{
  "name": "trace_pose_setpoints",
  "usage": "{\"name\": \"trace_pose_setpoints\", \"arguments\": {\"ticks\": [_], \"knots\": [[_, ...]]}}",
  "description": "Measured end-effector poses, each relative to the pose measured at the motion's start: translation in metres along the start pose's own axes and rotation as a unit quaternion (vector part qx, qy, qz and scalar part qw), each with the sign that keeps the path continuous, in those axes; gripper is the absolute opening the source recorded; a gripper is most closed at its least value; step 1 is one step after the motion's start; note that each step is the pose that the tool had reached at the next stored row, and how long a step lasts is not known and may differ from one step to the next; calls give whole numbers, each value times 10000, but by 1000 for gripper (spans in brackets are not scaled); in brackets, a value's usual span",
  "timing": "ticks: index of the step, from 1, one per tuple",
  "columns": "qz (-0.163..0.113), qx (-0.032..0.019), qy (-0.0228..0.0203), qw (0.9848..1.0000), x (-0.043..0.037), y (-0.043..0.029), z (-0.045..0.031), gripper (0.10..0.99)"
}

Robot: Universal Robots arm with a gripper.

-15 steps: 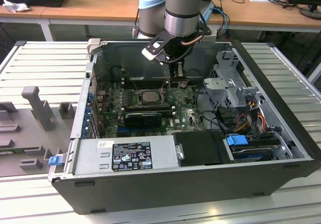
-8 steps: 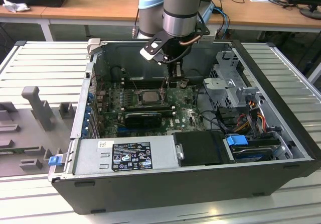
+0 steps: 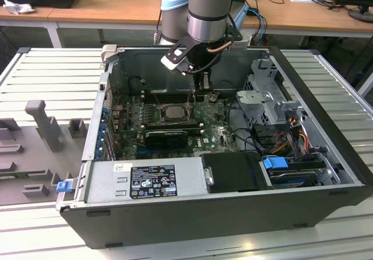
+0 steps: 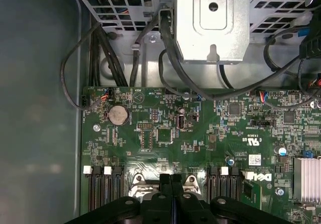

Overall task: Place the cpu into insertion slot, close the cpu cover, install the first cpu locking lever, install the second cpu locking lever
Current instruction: 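Close the cpu cover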

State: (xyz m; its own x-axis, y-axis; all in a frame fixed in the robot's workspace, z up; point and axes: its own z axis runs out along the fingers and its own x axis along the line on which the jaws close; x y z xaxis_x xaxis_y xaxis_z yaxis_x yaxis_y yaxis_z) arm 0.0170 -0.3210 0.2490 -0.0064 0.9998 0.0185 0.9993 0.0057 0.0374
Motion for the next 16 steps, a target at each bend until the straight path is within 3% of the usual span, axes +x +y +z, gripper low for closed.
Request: {"name": "trace_pose_setpoints", "arguments": {"ticks": [7,12,14,16], "knots": [[-1,-1,0,10000,1,-75,-3,106],[0,-20,0,10000,2,-244,-7,106],[-1,-66,-1,10000,2,-416,16,106],[-5,-71,0,10000,2,-487,58,106]]}}
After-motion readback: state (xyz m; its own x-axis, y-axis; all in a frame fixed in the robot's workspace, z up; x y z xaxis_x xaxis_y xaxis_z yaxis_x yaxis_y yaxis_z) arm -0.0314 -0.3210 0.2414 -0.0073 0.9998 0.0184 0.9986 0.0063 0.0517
